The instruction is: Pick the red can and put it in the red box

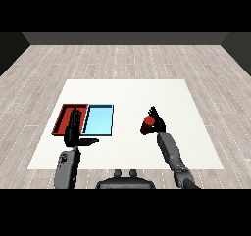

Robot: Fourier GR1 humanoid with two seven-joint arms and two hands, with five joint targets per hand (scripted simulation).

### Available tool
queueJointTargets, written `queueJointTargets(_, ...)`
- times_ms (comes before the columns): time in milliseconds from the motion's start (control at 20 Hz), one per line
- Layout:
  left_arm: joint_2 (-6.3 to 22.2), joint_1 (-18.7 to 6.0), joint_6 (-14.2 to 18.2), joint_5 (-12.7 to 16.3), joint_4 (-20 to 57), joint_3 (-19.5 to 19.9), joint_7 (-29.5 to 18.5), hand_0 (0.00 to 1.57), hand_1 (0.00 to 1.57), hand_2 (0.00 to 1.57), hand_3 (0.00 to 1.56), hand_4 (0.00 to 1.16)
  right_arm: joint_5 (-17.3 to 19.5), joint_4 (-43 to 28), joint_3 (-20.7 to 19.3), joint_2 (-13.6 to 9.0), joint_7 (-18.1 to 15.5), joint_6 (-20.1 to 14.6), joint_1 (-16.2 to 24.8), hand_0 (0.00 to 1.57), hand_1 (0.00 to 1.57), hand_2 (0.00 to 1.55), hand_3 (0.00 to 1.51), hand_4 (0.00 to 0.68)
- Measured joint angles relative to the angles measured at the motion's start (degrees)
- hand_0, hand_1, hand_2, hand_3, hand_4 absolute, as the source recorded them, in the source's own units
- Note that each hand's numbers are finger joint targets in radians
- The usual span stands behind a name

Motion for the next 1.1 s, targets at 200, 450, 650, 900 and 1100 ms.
queueJointTargets(200, -0.15, -0.97, 0.42, -0.37, 1.32, 0.05, -0.35, 0.0, 0.0, 0.0, 0.0, 0.0, -0.12, 2.15, 0.32, 0.71, -0.19, -0.65, -1.54, 0.0, 0.0, 0.0, 0.0, 0.0)
queueJointTargets(450, -0.22, -0.1, 0.5, -0.32, 0.42, 0.0, -0.71, 0.0, 0.0, 0.0, 0.0, 0.0, 0.33, 4.7, 0.29, 1.22, -0.71, -1.7, -3.47, 0.0, 0.0, 0.0, 0.0, 0.0)
queueJointTargets(650, -0.13, 0.17, 0.04, -0.22, 1.65, 0.17, -2.05, 0.0, 0.0, 0.0, 0.0, 0.0, 1.1, 5.8, 1.84, 2.25, -1.13, -5.51, -3.65, 0.0, 0.0, 0.0, 0.0, 0.0)
queueJointTargets(900, -0.25, -0.57, 0.19, -0.48, 2.96, 0.19, -2.59, 0.0, 0.0, 0.0, 0.0, 0.0, 1.24, 9.77, 1.54, 2.69, -1.81, -12.64, -6.39, 1.47, 1.47, 1.46, 1.42, 0.614)
queueJointTargets(1100, -0.33, 0.02, 0.78, -0.48, 0.75, -0.28, -1.16, 0.0, 0.0, 0.0, 0.0, 0.0, 1.08, 12.89, 2.78, 2.63, -3.84, -16.44, -7.43, 1.47, 1.47, 1.45, 1.4, 0.595)
